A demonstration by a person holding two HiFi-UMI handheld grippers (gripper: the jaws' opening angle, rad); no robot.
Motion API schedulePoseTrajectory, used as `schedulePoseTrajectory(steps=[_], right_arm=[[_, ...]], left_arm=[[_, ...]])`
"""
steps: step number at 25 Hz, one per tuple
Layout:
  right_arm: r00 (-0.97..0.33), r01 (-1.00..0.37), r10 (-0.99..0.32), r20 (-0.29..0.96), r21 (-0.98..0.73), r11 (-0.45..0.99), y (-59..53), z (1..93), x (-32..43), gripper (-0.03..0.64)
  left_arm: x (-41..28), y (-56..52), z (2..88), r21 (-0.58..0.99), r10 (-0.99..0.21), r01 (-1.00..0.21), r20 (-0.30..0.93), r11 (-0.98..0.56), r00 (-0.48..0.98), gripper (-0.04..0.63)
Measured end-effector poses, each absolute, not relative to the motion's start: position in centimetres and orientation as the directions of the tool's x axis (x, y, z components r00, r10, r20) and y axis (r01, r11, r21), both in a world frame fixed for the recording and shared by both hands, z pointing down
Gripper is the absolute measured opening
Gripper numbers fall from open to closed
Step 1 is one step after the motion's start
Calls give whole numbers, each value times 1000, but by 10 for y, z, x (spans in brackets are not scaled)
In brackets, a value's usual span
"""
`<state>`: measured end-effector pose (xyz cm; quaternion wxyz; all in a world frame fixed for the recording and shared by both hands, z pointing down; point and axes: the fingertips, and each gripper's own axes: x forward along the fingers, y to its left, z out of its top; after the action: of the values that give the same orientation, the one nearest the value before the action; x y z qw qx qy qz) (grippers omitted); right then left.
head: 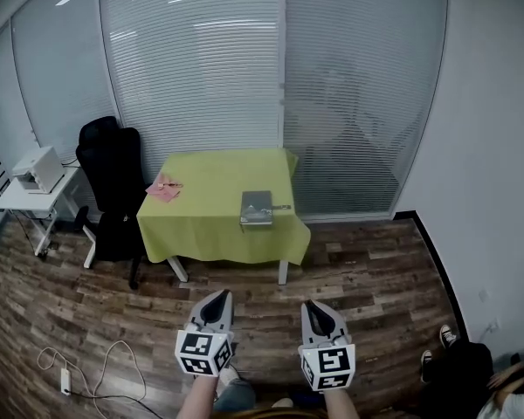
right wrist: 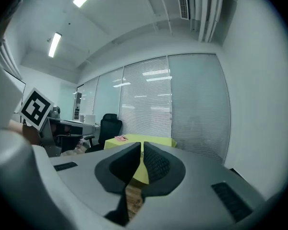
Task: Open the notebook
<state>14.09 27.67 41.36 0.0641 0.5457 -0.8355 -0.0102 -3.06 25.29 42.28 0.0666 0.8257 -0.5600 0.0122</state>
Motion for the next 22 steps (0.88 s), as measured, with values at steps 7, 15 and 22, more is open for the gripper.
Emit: schedulePoseTrajectory(steps=[7, 15, 22], right_arm=[[-413, -900, -898, 150, 85, 428, 266, 430, 136, 115], [-395, -903, -895, 208, 90, 420, 211, 452, 133, 120], [-378, -902, -884, 277, 107, 419, 106, 490, 121, 121]], left_arm=[[-37, 245, 435, 101, -924, -930, 114, -354, 364, 26], [-52, 195, 467, 141, -921, -933, 167, -331, 352, 112], [-57, 85, 507, 166, -896, -921, 225, -352, 383, 114]])
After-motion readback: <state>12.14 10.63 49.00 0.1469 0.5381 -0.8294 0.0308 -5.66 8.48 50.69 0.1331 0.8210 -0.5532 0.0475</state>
